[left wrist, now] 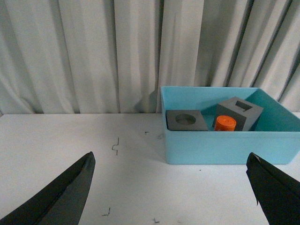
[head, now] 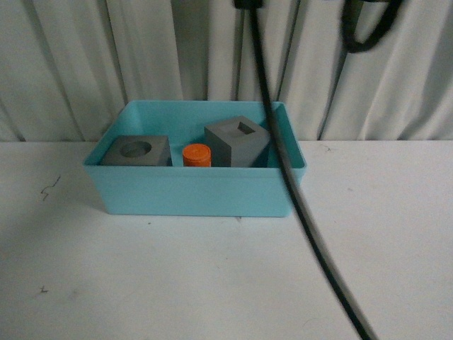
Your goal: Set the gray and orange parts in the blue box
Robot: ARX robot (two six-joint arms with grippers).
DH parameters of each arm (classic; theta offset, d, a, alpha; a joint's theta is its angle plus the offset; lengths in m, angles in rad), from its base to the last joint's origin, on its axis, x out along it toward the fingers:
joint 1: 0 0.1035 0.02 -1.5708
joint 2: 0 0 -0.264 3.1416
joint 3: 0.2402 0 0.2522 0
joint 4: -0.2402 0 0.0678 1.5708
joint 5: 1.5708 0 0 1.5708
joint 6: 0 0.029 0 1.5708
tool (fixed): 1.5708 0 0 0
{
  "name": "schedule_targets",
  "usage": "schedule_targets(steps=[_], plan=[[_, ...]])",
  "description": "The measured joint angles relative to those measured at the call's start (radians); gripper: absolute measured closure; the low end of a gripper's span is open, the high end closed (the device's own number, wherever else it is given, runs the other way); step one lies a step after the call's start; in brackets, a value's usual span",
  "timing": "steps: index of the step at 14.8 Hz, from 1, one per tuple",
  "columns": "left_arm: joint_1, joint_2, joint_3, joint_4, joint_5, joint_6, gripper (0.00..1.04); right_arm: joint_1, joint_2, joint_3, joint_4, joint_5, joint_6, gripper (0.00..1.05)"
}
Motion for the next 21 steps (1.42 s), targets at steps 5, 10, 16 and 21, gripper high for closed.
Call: schedule_targets(steps=[5, 10, 16, 21], plan=[[0.000, 0.000, 0.000, 0.000, 0.000, 0.000, 0.07, 0.087, -0.602, -0.640, -0.236, 0.327, 0.274, 0.07], [0.000, 0.000, 0.000, -0.001, 0.000, 0.000, 0.07, -0.150, -0.942, -1.146, 0.452, 0.029, -0.025, 0.86], [0.000, 0.000, 0.000, -0.001, 0.000, 0.000, 0.07, -0.299, -1.199, -1.257, 0.306, -0.124, -0.043, 1.03], [0.000, 0.000, 0.000, -0.001, 0.000, 0.000, 0.07, -0.431, -1.373, -1.306, 0.202, -0.256, -0.043, 1.03]])
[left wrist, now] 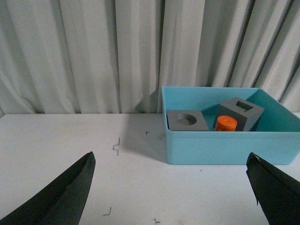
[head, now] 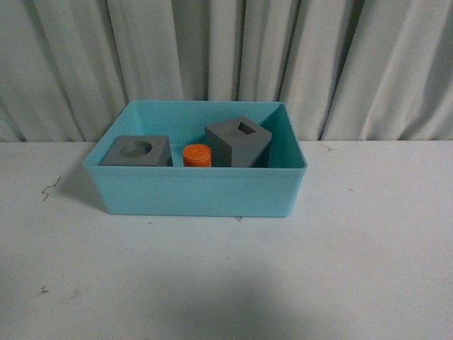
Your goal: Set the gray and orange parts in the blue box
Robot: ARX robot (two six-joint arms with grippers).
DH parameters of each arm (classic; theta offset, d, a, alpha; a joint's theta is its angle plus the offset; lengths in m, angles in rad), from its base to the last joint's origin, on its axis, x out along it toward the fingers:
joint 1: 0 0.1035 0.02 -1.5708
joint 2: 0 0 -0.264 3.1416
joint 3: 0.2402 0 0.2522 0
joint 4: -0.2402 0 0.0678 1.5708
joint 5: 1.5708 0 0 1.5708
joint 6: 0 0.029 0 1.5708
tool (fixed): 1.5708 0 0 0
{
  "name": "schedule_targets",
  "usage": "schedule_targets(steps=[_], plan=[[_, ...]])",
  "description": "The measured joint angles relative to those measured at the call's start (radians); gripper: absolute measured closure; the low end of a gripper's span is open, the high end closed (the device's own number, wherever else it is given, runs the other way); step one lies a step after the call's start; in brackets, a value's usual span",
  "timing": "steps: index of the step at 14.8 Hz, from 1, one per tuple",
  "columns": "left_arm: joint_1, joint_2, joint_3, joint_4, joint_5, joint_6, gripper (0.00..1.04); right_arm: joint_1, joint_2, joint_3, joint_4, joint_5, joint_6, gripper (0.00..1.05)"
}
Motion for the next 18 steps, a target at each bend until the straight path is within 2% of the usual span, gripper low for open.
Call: schedule_targets(steps=[11, 12, 13, 18], plan=[[0.000, 0.000, 0.000, 0.000, 0.000, 0.000, 0.07, 0.000, -0.261, 0.000, -0.254, 0.000, 0.000, 1.03], [0.000, 0.000, 0.000, 0.000, 0.000, 0.000, 0.07, 0.000, -0.287, 0.000, -0.293, 0.000, 0.000, 1.03], [0.000, 0.000, 0.000, 0.000, 0.000, 0.000, 0.07, 0.000, -0.399, 0.000, -0.444, -0.001, 0.000, 1.03], [0.000, 0.000, 0.000, 0.001, 0.000, 0.000, 0.07, 0.000, -0.436, 0.001, -0.439, -0.001, 0.000, 1.03]])
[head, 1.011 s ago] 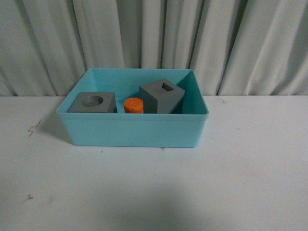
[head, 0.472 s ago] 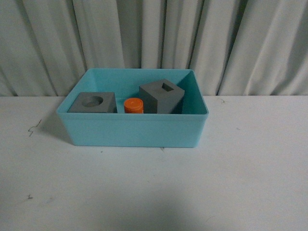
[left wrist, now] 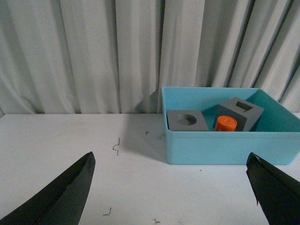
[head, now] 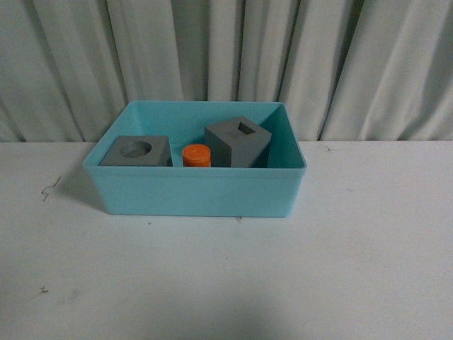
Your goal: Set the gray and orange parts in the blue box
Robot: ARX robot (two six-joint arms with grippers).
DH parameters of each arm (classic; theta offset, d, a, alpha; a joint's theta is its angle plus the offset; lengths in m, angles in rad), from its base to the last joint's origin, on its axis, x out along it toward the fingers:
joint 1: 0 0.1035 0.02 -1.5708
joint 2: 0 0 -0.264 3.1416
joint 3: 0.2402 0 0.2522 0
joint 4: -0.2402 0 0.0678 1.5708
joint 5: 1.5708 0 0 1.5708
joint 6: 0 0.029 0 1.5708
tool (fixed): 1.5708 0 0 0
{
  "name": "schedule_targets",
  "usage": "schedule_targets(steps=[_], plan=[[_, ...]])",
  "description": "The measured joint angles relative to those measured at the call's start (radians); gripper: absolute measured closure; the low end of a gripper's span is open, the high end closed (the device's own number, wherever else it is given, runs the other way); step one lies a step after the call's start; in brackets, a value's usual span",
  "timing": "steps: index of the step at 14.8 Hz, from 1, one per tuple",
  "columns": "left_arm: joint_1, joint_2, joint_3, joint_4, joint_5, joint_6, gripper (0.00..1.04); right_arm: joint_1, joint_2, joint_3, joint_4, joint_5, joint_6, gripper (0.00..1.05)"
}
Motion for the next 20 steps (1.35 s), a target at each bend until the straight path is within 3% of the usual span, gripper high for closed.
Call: schedule_targets(steps=[2, 9, 10, 20], plan=[[0.000, 0.000, 0.000, 0.000, 0.000, 0.000, 0.07, 0.000, 0.000, 0.000, -0.001, 0.000, 0.000, 0.98], [0.000, 0.000, 0.000, 0.000, 0.000, 0.000, 0.07, 0.000, 0.000, 0.000, 0.000, 0.000, 0.000, 0.13], [0.000, 0.000, 0.000, 0.000, 0.000, 0.000, 0.07, 0.000, 0.000, 0.000, 0.000, 0.000, 0.000, 0.04], [0.000, 0.000, 0.000, 0.000, 0.000, 0.000, 0.07, 0.000, 0.000, 0.000, 0.000, 0.000, 0.000, 0.06]])
